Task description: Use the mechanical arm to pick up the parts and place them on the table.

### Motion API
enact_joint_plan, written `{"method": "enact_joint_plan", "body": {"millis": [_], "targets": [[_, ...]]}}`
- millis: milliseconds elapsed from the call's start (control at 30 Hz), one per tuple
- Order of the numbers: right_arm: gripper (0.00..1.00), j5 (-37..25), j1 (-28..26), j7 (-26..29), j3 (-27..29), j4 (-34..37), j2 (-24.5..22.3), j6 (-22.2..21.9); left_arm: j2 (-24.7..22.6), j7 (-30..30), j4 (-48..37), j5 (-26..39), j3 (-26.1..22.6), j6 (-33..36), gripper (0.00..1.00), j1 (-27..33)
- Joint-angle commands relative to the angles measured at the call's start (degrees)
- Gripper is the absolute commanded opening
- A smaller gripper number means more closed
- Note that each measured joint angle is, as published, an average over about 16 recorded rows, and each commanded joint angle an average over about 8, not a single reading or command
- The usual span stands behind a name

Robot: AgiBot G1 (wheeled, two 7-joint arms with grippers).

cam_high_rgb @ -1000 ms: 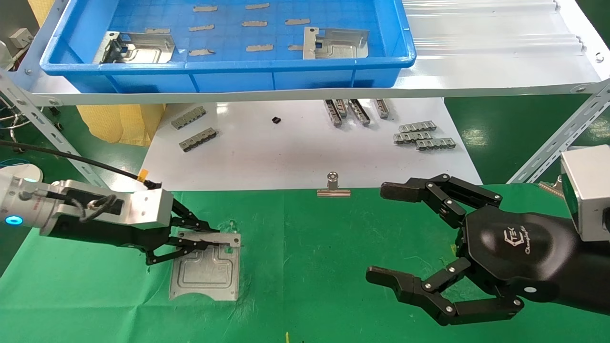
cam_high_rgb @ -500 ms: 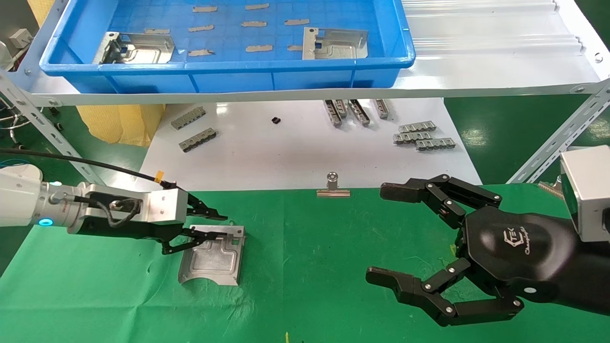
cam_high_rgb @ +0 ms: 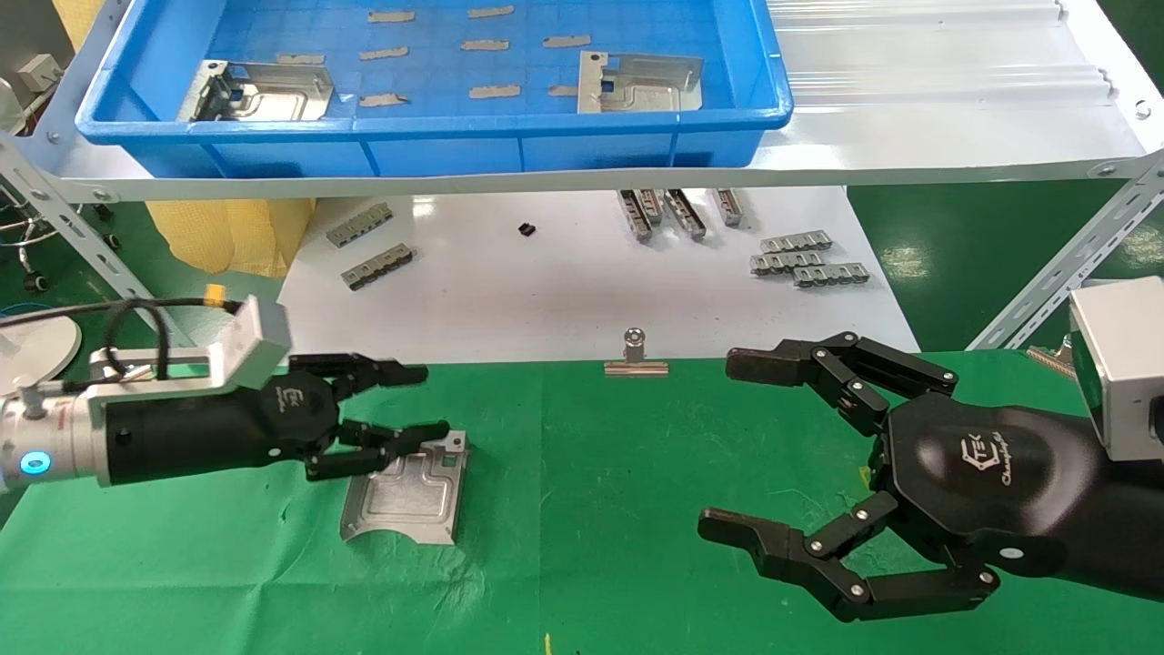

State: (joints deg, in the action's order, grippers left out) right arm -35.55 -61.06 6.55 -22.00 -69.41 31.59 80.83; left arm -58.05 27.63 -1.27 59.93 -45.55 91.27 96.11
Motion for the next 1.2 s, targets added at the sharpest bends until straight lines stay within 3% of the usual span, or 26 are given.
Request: {"method": "enact_joint_plan", "body": {"millis": [33,467,1200], "targets": [[1.0,0.0,0.0,0.0,0.0,0.0,0.0,0.0,0.52,-2.37,-1.26,-2.54,1.8,0.41,1.0,-1.74],[1.0,0.0,0.01,0.0,0.0,0.01,0.0,-0.01,1.31,-3.18,1.59,-2.89,2.56,0.13,1.0,-2.74],[1.0,0.0,0.01,0.0,0.0,0.01,0.0,-0.01,9.38,-16.26,28.82,-8.53,12.59,-1.99,1.0,-14.56]]}}
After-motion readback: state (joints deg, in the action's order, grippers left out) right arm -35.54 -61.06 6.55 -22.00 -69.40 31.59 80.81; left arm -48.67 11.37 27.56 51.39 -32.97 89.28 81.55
